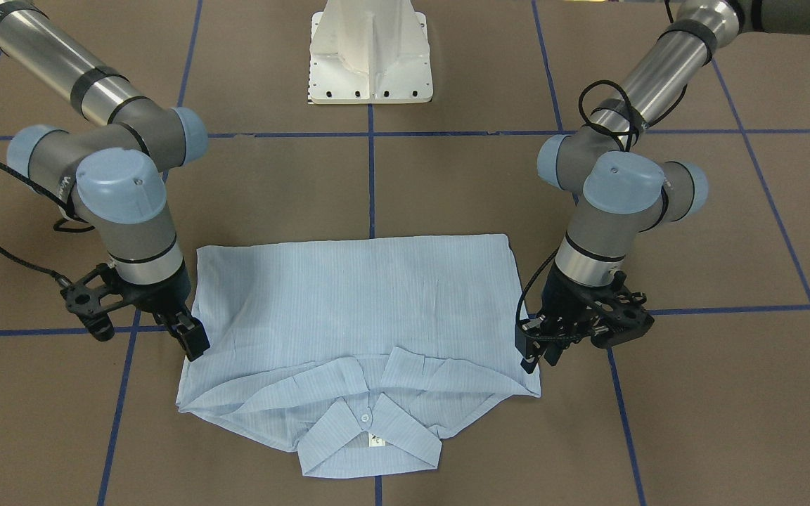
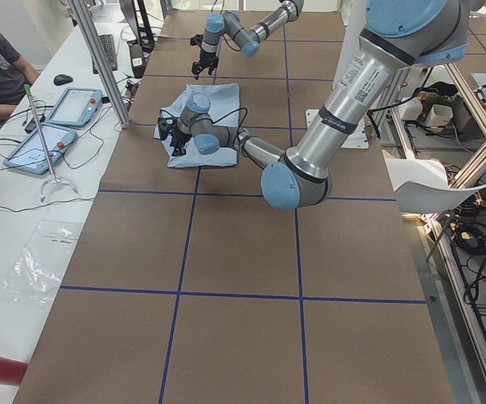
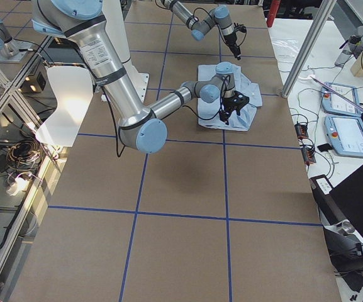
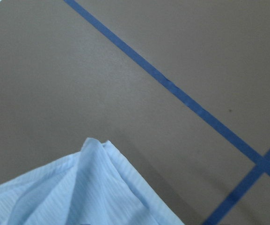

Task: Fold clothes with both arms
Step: 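Lower the right gripper to the folded shirt's side edge and grasp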

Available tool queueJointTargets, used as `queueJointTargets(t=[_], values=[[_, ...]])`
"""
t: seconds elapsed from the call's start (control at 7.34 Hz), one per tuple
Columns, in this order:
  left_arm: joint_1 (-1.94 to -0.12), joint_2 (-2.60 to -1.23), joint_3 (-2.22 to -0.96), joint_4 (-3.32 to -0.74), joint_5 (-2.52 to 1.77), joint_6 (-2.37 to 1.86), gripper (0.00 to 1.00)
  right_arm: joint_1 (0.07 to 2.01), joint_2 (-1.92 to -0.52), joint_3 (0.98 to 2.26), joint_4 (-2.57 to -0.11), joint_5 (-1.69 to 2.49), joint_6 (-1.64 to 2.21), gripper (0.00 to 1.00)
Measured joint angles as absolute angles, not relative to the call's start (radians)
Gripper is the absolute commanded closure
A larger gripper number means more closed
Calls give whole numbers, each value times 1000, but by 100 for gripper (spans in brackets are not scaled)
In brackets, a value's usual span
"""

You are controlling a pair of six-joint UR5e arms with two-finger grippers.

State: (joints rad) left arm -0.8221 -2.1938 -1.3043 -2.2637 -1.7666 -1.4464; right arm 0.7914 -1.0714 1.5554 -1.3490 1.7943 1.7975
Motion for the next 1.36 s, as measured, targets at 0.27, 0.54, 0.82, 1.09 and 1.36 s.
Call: queueJointTargets(t=[0.27,0.54,0.82,1.09,1.36], values=[[-823,-2173,-1334,-2263,-1768,-1447,49,723,-1228,1762,-1347,1802,1871,0],[-824,-2154,-1342,-2265,-1765,-1447,49,663,-1270,1804,-1344,1795,1918,0],[-824,-2150,-1344,-2264,-1764,-1447,49,640,-1261,1752,-1331,1791,1924,18],[-823,-2149,-1345,-2264,-1764,-1447,49,636,-1245,1723,-1313,1793,1928,100],[-822,-2149,-1345,-2264,-1764,-1447,49,637,-1226,1715,-1311,1803,1925,100]])
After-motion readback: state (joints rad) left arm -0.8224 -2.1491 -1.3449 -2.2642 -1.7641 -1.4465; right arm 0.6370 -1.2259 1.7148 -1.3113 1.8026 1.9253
